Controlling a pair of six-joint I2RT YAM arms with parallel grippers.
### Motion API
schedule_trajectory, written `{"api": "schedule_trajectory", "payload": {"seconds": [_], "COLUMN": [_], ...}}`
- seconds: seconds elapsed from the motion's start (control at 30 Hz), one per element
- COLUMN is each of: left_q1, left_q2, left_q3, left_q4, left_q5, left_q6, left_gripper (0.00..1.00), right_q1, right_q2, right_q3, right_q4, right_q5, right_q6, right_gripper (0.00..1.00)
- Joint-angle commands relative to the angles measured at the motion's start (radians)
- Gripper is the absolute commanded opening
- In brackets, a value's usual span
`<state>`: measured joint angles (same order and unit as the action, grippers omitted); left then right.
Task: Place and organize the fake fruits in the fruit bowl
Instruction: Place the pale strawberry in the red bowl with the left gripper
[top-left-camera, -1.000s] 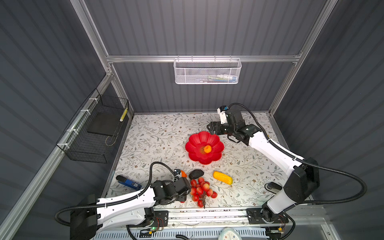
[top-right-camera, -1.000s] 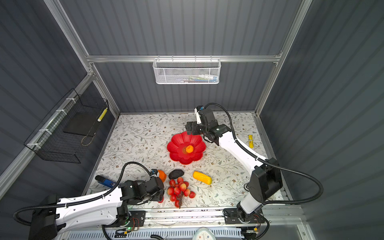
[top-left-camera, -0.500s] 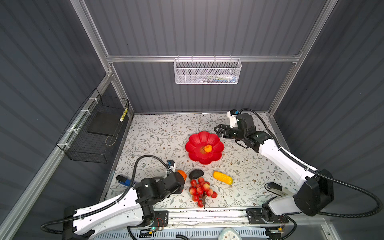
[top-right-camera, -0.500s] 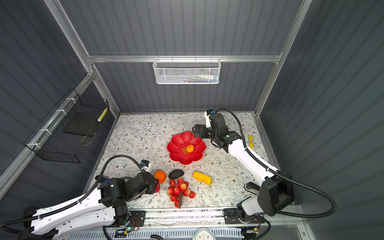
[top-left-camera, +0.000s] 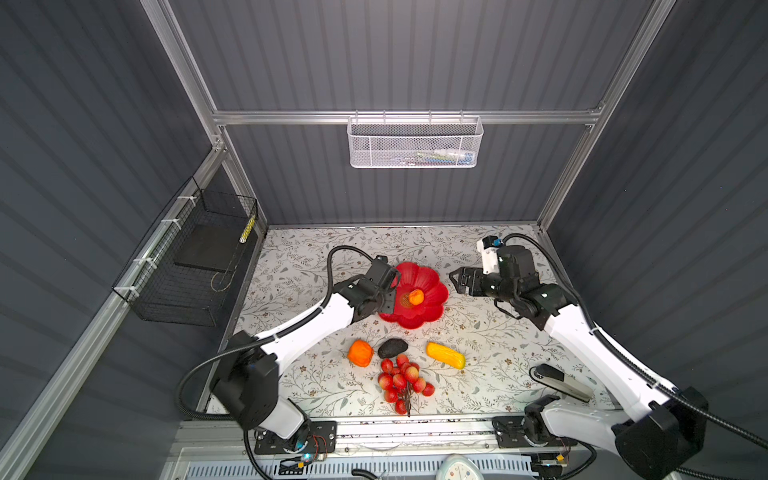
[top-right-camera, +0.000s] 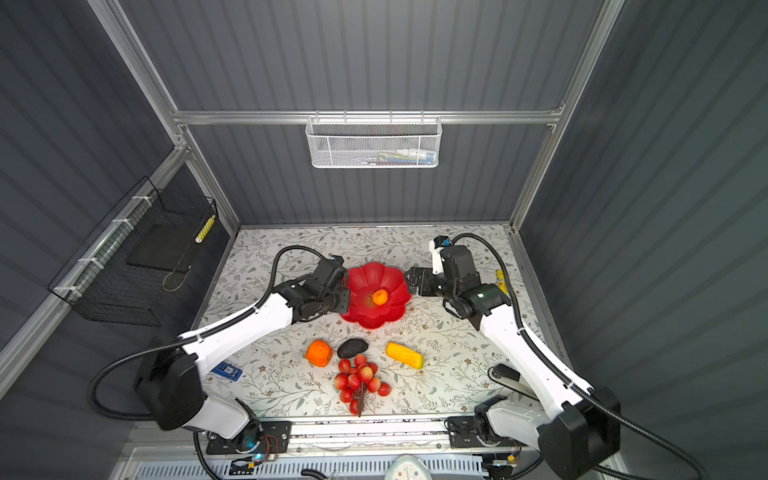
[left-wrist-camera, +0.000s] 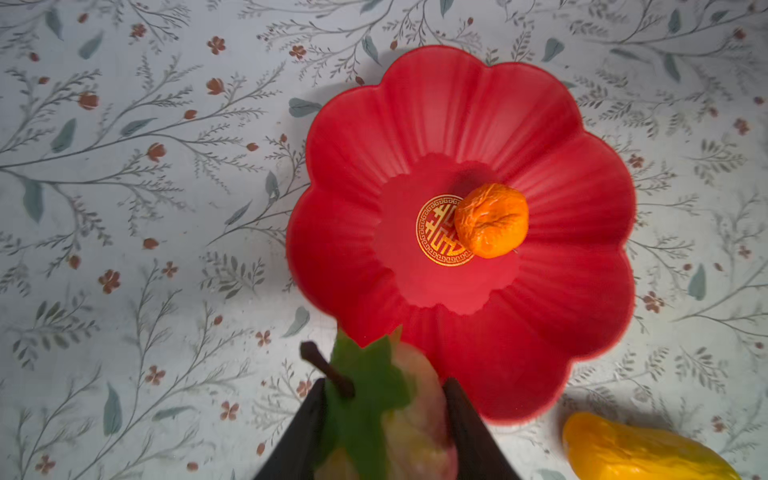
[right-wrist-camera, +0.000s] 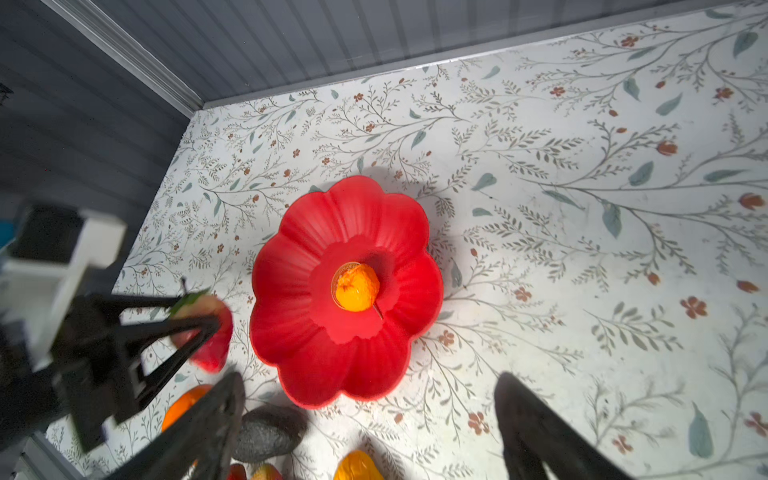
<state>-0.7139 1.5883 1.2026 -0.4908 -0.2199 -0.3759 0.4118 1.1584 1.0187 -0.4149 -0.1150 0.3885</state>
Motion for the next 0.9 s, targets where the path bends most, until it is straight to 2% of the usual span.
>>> {"api": "schedule_trajectory", "payload": {"seconds": [0.0,0.23,0.4,0.5,0.63,0.77,0.87], "left_q1": [0.046,0.077,0.077,0.078,0.077,0.078,0.079], "left_q2": [0.098,0.318,0.397,0.423,0.412,0.363,0.293], "left_q3": [0.092,0.176,0.199,0.202,0.203,0.203,0.203], "left_q4": [0.083,0.112,0.122,0.124,0.141,0.148,0.175], "left_q5": [0.105,0.151,0.169,0.178,0.191,0.188,0.183], "left_q6": [0.093,0.095,0.079,0.067,0.06,0.058,0.054], "left_gripper": [0.35,0.36,0.4,0.48,0.65,0.8,0.86], "right_q1": [0.001,0.12,0.229,0.278,0.335,0.378,0.406], "right_q2": [-0.032,-0.077,-0.06,-0.03,0.033,0.099,0.151], "right_q3": [-0.07,-0.162,-0.208,-0.228,-0.253,-0.269,-0.271], "right_q4": [-0.105,-0.174,-0.175,-0.178,-0.162,-0.126,-0.098], "right_q5": [0.008,0.092,0.124,0.137,0.156,0.164,0.173], "right_q6": [-0.015,-0.036,-0.031,-0.025,-0.016,-0.01,-0.008], "right_gripper": [0.92,0.92,0.92,0.92,0.92,0.92,0.91]}}
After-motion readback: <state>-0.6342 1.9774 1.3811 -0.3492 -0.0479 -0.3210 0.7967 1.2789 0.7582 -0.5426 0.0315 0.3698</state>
